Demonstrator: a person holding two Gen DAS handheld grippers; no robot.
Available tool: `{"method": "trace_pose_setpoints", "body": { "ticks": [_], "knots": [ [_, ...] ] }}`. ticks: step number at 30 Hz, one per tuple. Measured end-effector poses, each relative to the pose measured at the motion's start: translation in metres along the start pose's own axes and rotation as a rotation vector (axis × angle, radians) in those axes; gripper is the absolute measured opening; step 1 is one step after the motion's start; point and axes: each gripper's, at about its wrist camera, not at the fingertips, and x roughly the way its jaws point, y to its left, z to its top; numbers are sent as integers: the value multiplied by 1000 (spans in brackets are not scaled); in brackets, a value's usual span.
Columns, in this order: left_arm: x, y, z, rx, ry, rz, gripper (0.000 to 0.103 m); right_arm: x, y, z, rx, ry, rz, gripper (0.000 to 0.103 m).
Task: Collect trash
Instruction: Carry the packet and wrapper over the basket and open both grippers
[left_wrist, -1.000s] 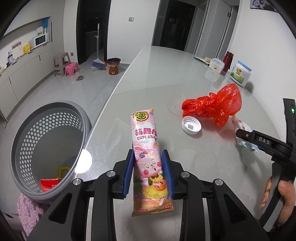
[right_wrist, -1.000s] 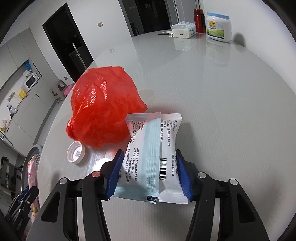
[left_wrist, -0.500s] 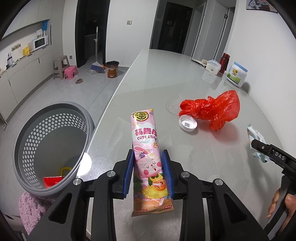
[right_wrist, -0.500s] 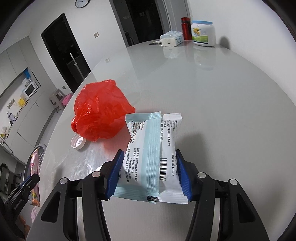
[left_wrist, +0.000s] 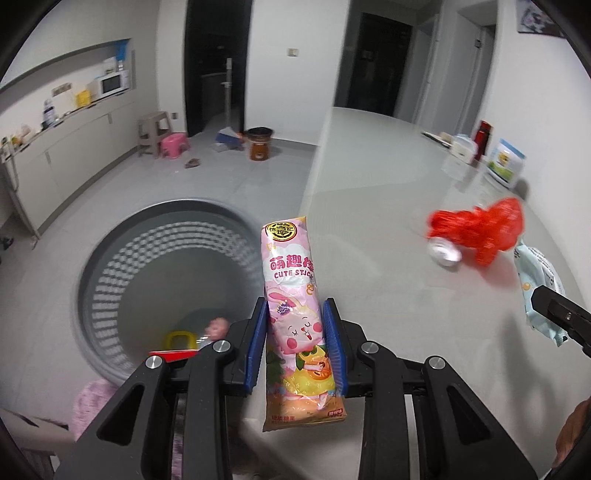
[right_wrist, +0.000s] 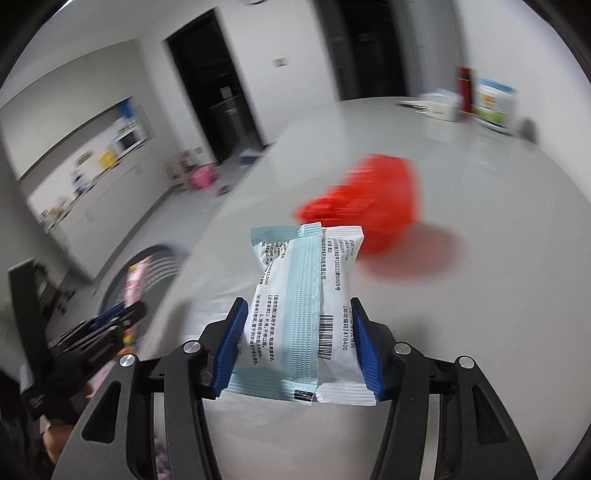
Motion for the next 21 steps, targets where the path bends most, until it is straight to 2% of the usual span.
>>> {"method": "trace_pose_setpoints", "body": {
  "ticks": [3, 11, 21],
  "knots": [
    [3, 31, 0, -34, 4, 40, 31, 27, 37, 8, -60, 34, 79, 54],
    [20, 96, 9, -85, 15, 89, 31, 107, 120, 29, -191, 142, 197, 54],
    [43, 140, 12, -123, 51, 95, 35, 171, 176, 42, -252, 247, 235, 54]
  ]
}}
